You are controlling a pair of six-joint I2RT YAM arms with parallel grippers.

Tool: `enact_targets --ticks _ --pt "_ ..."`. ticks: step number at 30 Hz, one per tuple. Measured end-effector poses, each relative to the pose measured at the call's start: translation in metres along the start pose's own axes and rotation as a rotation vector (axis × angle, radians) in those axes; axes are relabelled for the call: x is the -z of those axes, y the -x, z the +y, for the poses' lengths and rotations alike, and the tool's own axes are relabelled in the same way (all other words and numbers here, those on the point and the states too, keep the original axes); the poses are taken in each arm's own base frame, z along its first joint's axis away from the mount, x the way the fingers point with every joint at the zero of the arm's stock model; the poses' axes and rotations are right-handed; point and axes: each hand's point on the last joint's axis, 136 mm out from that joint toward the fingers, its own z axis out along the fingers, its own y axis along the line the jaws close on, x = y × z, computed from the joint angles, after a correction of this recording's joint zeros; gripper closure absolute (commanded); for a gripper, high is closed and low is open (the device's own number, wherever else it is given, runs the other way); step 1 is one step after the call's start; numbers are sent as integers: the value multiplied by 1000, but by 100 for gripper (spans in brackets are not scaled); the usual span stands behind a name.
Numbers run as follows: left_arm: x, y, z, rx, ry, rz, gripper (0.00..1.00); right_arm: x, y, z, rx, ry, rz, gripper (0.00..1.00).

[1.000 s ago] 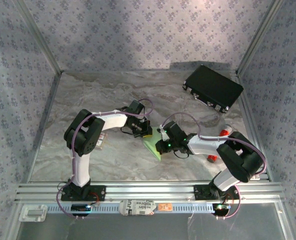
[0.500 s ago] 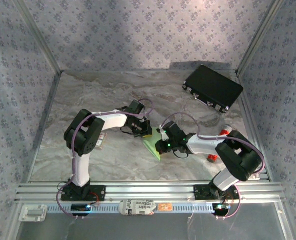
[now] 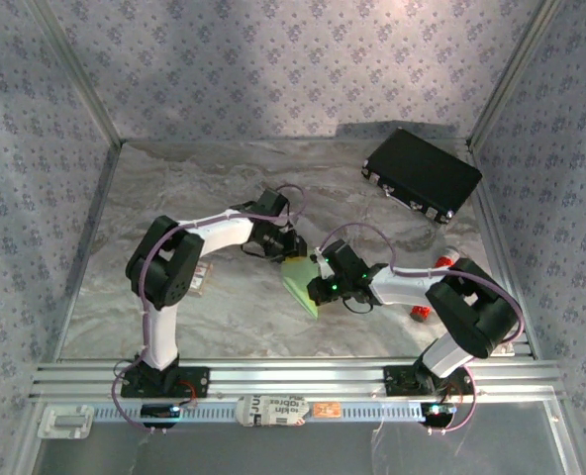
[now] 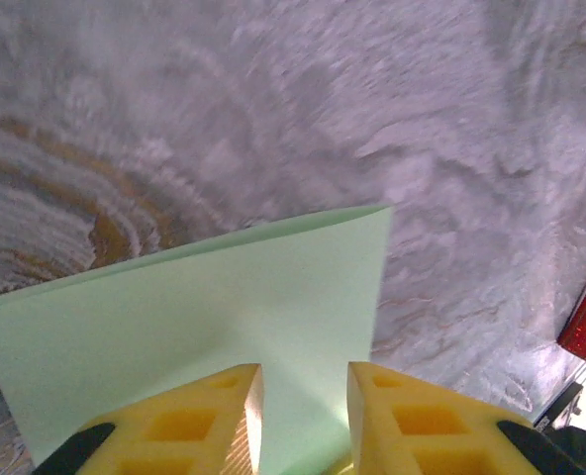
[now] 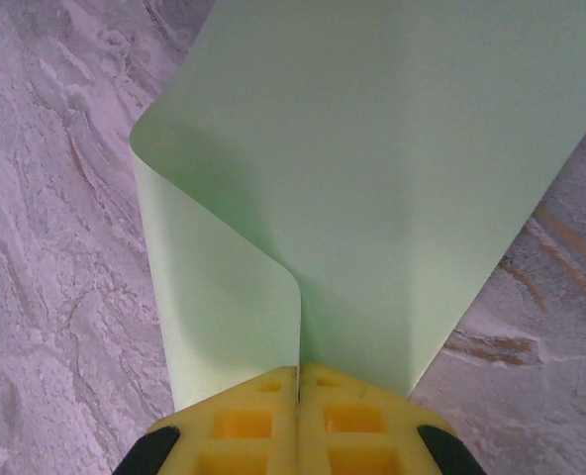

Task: Fold a paper plane with a square sheet of paper (pick it up from the middle)
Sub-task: Third fold the triangle at the center of the table.

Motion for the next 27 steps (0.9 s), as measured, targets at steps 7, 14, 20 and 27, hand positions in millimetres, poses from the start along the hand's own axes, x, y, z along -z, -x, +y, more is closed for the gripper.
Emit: enact_targets --ticks 7,14,20,27 --pt "39 -5 -19 4 -61 -104 89 0 1 0 0 1 -3 98" --pt "37 -42 0 134 -156 -119 94 0 1 0 1 1 -3 98" --pt "18 -69 4 194 -197 -76 94 0 1 0 0 0 -2 98" --pt "16 -70 -5 209 -246 -91 94 0 1 0 0 0 -2 98"
